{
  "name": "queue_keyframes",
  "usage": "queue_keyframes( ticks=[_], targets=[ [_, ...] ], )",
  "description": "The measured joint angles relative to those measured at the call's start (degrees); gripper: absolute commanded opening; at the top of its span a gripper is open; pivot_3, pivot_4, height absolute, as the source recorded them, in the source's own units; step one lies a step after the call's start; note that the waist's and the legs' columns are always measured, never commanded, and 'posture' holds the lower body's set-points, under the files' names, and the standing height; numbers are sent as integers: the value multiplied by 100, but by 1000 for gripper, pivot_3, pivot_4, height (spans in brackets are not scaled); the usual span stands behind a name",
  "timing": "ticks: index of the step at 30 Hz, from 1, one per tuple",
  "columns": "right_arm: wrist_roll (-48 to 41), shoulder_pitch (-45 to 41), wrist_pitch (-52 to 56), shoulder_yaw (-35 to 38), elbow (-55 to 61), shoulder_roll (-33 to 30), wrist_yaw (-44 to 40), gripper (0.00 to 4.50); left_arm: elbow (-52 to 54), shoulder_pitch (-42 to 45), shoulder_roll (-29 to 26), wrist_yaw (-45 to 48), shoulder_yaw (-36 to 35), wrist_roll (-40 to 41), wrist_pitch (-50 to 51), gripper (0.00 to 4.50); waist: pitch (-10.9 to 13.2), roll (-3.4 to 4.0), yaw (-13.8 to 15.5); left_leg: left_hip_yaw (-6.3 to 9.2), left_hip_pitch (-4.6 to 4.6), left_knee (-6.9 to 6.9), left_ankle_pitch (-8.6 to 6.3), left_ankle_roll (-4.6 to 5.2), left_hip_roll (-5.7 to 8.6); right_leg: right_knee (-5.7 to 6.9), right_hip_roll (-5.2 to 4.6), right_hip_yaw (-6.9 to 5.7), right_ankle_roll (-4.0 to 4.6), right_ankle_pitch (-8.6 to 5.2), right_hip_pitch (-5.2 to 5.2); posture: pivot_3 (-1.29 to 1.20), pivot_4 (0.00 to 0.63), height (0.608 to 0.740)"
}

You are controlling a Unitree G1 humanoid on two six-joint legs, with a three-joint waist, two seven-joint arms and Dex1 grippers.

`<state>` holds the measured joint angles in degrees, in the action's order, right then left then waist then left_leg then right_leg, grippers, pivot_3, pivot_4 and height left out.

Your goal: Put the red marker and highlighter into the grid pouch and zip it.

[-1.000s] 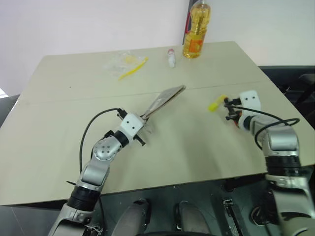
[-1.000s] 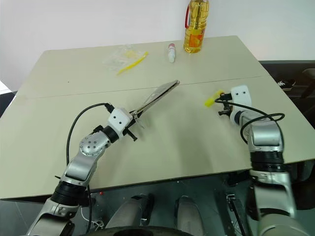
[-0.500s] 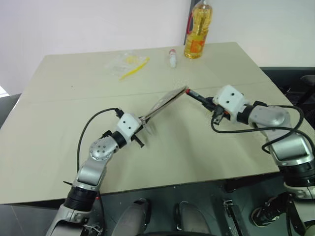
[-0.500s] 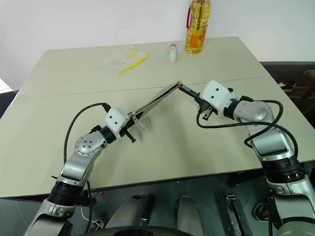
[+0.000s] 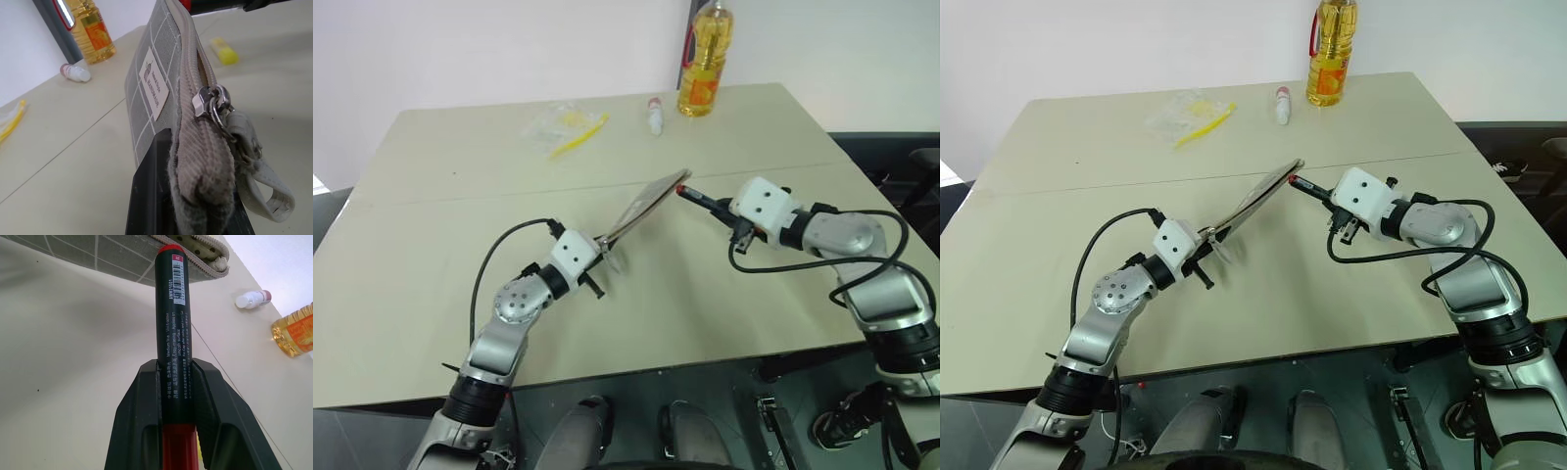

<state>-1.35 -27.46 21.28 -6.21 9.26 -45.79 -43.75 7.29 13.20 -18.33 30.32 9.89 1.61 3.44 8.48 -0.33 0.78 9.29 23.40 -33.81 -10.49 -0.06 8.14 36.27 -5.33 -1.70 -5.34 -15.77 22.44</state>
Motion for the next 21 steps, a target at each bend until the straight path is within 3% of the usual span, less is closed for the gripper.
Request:
queue_keyframes(
  ticks=[7, 21],
  targets=[
    [-8, -7, -48, 275, -1, -35, -64, 331, -1, 8, -8, -6, 19, -75, 0, 0, 0, 0, -3, 0, -1, 0, 0, 0, 0, 0, 0, 0, 0, 0, 0, 0, 150, 740],
    [229, -6, -305, 65, -1, -34, -231, 331, -1, 11, 25, 24, 25, -88, 2, 0, 0, 0, -1, 0, 0, 0, 0, 0, 0, 0, 0, 0, 1, 0, 0, 0, 150, 740]
  ],
)
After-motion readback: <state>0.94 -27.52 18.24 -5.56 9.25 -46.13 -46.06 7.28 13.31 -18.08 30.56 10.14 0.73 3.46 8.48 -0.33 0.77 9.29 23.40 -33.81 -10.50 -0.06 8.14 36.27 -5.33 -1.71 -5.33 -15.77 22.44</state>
